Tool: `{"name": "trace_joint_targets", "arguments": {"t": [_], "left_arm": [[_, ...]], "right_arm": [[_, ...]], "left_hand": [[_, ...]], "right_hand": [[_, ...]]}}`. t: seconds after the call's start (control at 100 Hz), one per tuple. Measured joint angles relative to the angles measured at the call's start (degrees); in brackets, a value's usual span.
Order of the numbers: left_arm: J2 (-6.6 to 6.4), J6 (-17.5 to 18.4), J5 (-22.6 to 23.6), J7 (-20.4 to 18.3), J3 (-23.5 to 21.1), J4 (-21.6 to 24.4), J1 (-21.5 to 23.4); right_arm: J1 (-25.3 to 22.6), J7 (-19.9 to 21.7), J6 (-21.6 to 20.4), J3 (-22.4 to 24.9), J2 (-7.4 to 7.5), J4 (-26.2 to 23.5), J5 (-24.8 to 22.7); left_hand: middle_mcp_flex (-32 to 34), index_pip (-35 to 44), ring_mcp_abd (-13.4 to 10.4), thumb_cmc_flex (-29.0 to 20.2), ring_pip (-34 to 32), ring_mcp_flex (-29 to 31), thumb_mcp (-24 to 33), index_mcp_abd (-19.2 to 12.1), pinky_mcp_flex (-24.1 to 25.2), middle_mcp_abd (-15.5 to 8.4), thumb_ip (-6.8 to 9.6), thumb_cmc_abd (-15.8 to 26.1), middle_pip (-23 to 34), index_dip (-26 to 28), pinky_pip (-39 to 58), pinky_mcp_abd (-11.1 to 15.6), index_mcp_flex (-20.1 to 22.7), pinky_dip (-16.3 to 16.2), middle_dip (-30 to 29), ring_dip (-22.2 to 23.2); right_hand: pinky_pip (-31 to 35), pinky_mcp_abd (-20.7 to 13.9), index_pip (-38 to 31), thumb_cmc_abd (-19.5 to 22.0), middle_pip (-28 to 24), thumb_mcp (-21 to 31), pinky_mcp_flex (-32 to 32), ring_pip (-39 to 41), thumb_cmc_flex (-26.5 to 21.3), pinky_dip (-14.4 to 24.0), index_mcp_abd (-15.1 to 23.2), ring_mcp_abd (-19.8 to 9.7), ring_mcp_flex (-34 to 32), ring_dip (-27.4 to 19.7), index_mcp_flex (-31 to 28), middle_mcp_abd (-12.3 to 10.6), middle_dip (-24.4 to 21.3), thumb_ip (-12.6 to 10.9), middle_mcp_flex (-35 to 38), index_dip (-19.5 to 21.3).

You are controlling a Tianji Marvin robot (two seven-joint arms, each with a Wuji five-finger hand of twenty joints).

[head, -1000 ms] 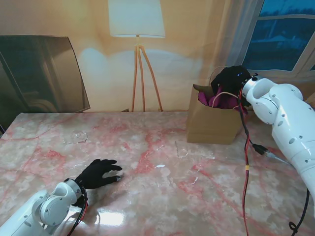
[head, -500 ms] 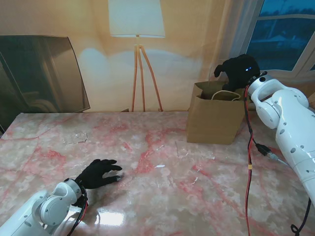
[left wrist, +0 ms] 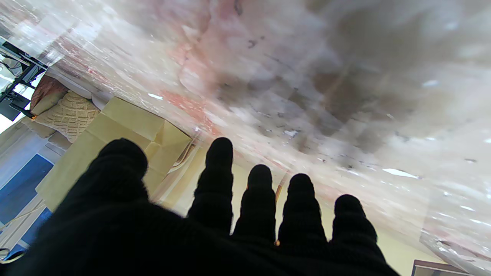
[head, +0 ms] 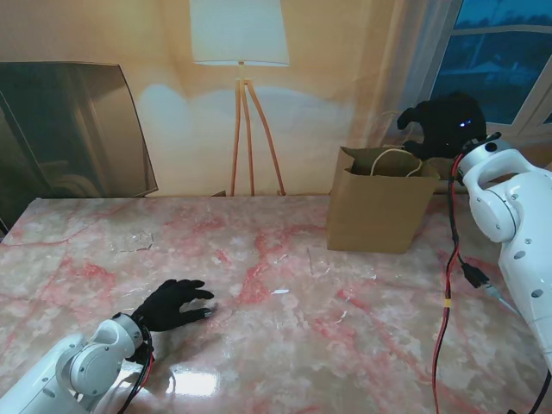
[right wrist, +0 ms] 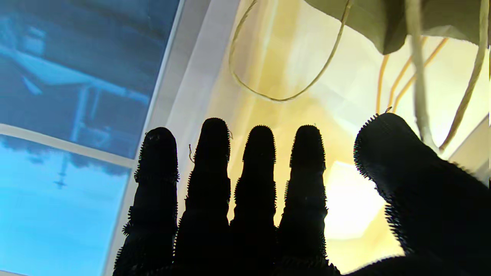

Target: Fold the socks and the shorts into the kraft paper bag

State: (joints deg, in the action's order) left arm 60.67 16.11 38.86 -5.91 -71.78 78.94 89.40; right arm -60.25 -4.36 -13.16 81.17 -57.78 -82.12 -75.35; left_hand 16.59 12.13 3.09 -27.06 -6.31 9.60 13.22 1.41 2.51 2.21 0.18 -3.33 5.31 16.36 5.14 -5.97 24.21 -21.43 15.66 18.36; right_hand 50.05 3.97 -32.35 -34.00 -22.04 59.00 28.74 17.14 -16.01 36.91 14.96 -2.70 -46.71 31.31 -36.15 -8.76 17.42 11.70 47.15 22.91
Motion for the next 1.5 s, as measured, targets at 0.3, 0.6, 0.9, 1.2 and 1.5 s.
{"name": "trace_joint_targets", "arguments": {"t": [0.3,0.6,0.9,1.2,1.5], "left_arm": [[0.0,0.0,0.0,0.0,0.0,0.0,0.0],[0.0,0.0,0.0,0.0,0.0,-0.01,0.0],[3.05,12.93,-3.54,16.26,11.77,-23.35,-14.56],[2.29,12.17,-2.1,16.78,9.68,-21.67,-12.43],[2.42,12.39,-0.95,16.95,9.34,-21.62,-12.37]], "right_arm": [[-8.62,-0.77,3.21,6.23,-1.29,-7.18,7.89],[-19.31,-2.98,5.14,11.56,-3.68,-16.89,19.63],[-29.85,-5.03,2.66,13.99,-5.14,-23.36,29.58],[-37.82,-9.78,1.2,12.27,-5.91,-24.11,28.75],[-40.5,-11.42,0.99,8.52,-6.5,-20.66,31.13]], "left_hand": [[0.0,-1.28,0.0,0.0,0.0,0.16,0.0,1.97,-1.42,0.0,0.0,0.0,0.0,-0.41,3.72,1.0,-0.13,0.0,0.0,0.0],[0.55,-2.74,0.0,0.93,-0.09,1.23,0.04,4.5,-1.48,0.01,0.0,0.0,0.18,-2.92,15.74,3.97,-0.19,6.03,-0.67,-0.06],[0.61,-3.09,-0.7,1.78,-1.86,1.93,0.04,6.28,-2.08,1.57,0.42,0.88,0.62,-3.04,19.58,6.35,-0.6,6.07,-1.24,-1.06],[0.64,-3.56,-0.64,1.75,-2.5,1.94,-0.02,6.4,-2.27,1.65,0.95,1.44,0.71,-3.61,20.13,6.67,-0.25,6.81,-1.27,-1.51],[0.64,-3.56,-0.64,1.76,-2.5,1.94,-0.6,6.4,-2.16,1.65,1.1,1.44,0.72,-3.62,20.5,6.08,-0.25,6.81,-1.34,-1.79]], "right_hand": [[-0.1,0.05,2.43,6.64,1.78,-3.9,-0.97,-0.2,3.72,-0.54,-2.13,0.67,0.07,-0.72,3.04,1.33,-0.89,-0.82,-2.52,-0.04],[-3.75,0.45,5.67,10.36,4.2,-9.55,-3.14,-3.53,5.37,-2.37,-4.38,0.81,3.06,-4.84,5.18,2.87,-4.12,-1.96,-3.75,-0.14],[-7.85,-0.55,7.34,13.96,6.92,-16.69,-5.04,-5.98,8.66,-7.37,-6.55,1.35,5.89,-9.16,6.45,4.23,-6.02,-4.42,-5.37,-2.02],[-8.97,-1.22,8.69,15.43,8.35,-20.33,-5.65,-6.01,9.24,-10.14,-7.21,1.36,6.52,-9.96,6.49,4.39,-6.67,-5.56,-5.94,-2.95],[-8.98,-1.22,8.7,15.43,8.86,-21.08,-5.74,-6.02,9.21,-11.21,-7.33,1.36,6.52,-10.56,6.49,4.86,-7.24,-5.56,-5.95,-2.95]]}}
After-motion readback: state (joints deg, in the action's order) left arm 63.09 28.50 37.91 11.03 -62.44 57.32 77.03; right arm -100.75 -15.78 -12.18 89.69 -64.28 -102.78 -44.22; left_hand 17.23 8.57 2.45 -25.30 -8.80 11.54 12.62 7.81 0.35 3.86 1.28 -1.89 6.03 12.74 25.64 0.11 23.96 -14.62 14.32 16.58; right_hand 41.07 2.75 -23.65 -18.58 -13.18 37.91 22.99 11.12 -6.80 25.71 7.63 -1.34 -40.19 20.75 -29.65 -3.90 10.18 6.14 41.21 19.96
